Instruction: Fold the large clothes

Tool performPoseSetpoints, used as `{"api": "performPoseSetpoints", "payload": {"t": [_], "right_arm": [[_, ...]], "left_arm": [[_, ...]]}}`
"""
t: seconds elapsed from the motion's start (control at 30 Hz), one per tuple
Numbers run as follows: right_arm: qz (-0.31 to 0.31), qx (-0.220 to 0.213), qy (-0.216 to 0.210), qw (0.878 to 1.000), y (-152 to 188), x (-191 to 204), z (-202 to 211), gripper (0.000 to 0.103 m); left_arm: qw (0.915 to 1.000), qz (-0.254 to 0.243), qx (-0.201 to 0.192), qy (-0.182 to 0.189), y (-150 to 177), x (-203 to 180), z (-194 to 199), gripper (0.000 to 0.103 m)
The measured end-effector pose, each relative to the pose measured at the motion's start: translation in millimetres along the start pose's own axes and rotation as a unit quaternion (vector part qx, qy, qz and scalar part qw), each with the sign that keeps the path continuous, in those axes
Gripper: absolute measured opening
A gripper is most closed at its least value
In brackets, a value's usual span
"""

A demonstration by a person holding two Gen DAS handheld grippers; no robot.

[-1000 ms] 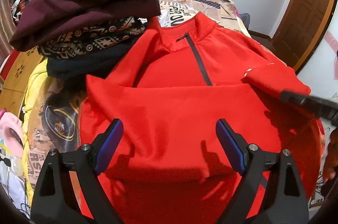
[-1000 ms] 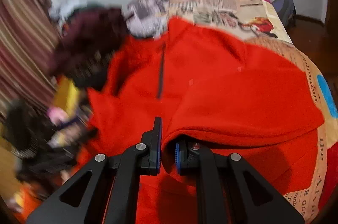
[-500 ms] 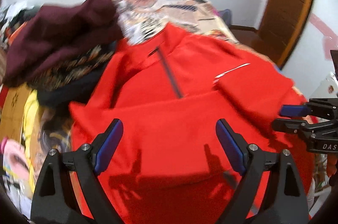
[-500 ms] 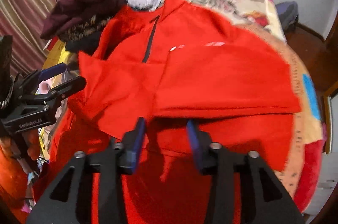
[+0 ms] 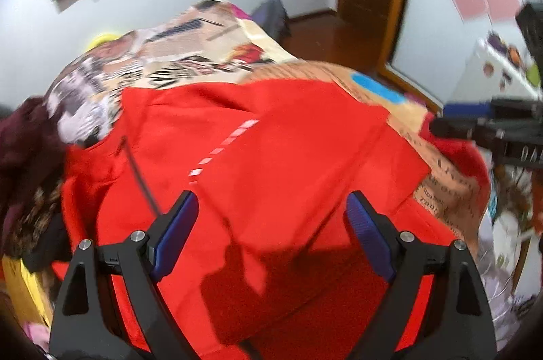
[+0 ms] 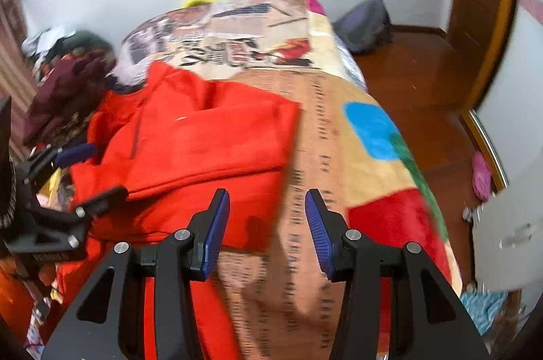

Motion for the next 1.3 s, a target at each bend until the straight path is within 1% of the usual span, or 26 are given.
{"api": "performPoseSetpoints", "payload": {"t": [0.07,0.17,0.23,0.33,0.4,0.47,0.5,0.53,0.57,0.63,0.67,0.77,0.87,0.97,1.1,1.2,1.3], "right_arm": [[-0.016,-0.002,0.002,1.0,2.1,-9.3,-0.5,0.043],[-0.035,0.004,-0.007,0.999,6.1,-18.0,-7.7,0.043],[-0.045,0.005,-0.011,0.999,10.2,-20.8,-12.8,0.043],[-0.056,0.014,-0.019,0.998,15.9,-21.4,-25.5,0.043],[-0.056,0.02,-0.02,0.998,19.5,-25.0,-28.8,0.043],[-0.053,0.031,-0.018,0.998,23.2,-23.5,-37.9,0.043],[-0.052,0.033,-0.018,0.998,24.5,-25.3,-40.2,0.043],[-0.051,0.034,-0.017,0.998,25.6,-24.7,-42.7,0.043],[-0.049,0.033,-0.016,0.998,26.2,-24.5,-42.9,0.044],[-0.037,0.036,-0.007,0.999,24.7,-21.7,-42.8,0.046],[-0.032,0.04,-0.005,0.999,23.6,-21.2,-42.7,0.047],[-0.014,0.047,-0.004,0.999,14.7,-17.5,-39.0,0.047],[-0.005,0.031,-0.007,0.999,2.5,-11.7,-32.4,0.047],[0.005,0.012,-0.016,1.0,-12.1,-1.4,-29.1,0.047],[0.024,0.009,-0.024,0.999,-21.3,16.6,-38.5,0.047],[0.033,0.025,-0.03,0.999,-18.9,26.9,-53.9,0.047],[0.037,0.049,-0.031,0.998,-11.7,32.2,-70.4,0.047]], "left_arm": [[0.9997,-0.025,0.005,0.002,-4.5,-16.8,-8.6,0.089],[0.9989,-0.047,0.01,0.001,-10.5,-31.2,-20.6,0.083],[0.9986,-0.052,0.011,0.004,-16.0,-34.4,-27.9,0.082],[0.9984,-0.049,0.018,0.023,-24.7,-35.2,-36.0,0.072],[0.998,-0.05,0.019,0.034,-29.2,-37.6,-39.6,0.06],[0.9979,-0.049,0.018,0.038,-31.2,-39.4,-40.9,0.032],[0.9981,-0.048,0.017,0.035,-31.8,-39.1,-41.0,0.021],[0.9983,-0.045,0.013,0.034,-31.8,-37.9,-38.6,0.015],[0.9985,-0.042,0.011,0.034,-32.1,-37.0,-36.2,0.007],[0.9992,-0.033,0.003,0.023,-32.5,-30.5,-30.3,0.006],[0.9996,-0.025,-0.004,0.015,-33.2,-23.1,-25.5,0.005],[0.9998,0.006,-0.015,0.007,-34.4,4.6,-13.2,0.004],[0.9985,0.043,-0.032,-0.012,-33.4,40.0,4.3,0.003],[0.9952,0.078,-0.047,-0.036,-26.4,77.5,23.8,0.003],[0.9882,0.13,-0.059,-0.055,-4.8,123.2,49.6,0.003],[0.9833,0.155,-0.061,-0.074,15.5,143.9,58.4,0.003],[0.9804,0.17,-0.05,-0.087,38.7,154.2,56.5,0.003]]}}
Point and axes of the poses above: each gripper's, at about its wrist camera, not at the fingertips, and z roughly against the way its jaws point, x to its left, y to its underside, the point moved 2 cm from there along -z, roughly the way its jaws point, and after that the axes turned 15 degrees about -y, right-handed, at the moved point
